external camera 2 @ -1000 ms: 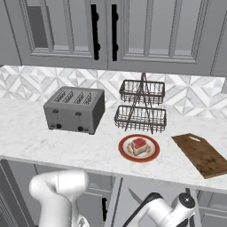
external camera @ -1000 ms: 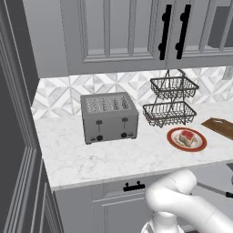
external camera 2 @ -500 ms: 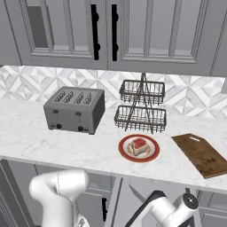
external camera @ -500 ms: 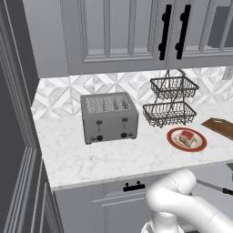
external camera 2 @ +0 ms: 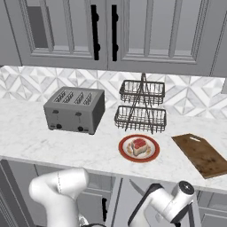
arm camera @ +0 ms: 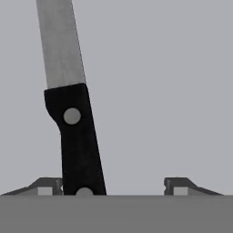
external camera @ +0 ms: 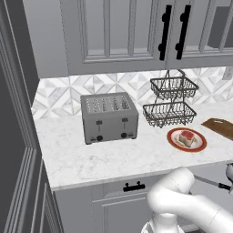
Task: Pick up the knife from the drawer and place it on the cutting board. Then place the meat from the plate to the cutting board.
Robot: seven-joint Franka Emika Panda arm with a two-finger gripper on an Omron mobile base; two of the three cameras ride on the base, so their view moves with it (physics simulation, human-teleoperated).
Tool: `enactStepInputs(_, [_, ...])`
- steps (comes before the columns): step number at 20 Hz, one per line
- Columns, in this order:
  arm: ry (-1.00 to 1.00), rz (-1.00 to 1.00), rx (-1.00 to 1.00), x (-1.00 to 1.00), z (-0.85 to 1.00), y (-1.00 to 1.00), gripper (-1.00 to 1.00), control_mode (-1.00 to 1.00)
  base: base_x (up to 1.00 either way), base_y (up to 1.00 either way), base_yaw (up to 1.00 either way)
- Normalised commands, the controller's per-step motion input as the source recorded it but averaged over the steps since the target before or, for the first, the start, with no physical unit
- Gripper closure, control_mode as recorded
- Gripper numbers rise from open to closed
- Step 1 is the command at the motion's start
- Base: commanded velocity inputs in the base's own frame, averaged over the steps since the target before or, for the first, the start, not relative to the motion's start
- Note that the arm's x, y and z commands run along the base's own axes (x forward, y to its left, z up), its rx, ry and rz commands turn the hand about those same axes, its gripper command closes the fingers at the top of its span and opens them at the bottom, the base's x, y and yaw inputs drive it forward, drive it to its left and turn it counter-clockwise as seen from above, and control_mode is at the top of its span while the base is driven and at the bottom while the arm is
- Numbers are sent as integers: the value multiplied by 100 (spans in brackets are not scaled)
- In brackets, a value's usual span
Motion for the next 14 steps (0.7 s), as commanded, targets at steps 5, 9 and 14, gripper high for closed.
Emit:
enactStepInputs(5, [-4,-1,0,-98,-78,-12,100,-100,0,0,0])
enactStepInputs(9, [-6,-4,0,-100,-57,-38,100,-100,0,0,0])
enactStepInputs(14, [-4,-15,1,-100,-3,-58,100,-100,0,0,0])
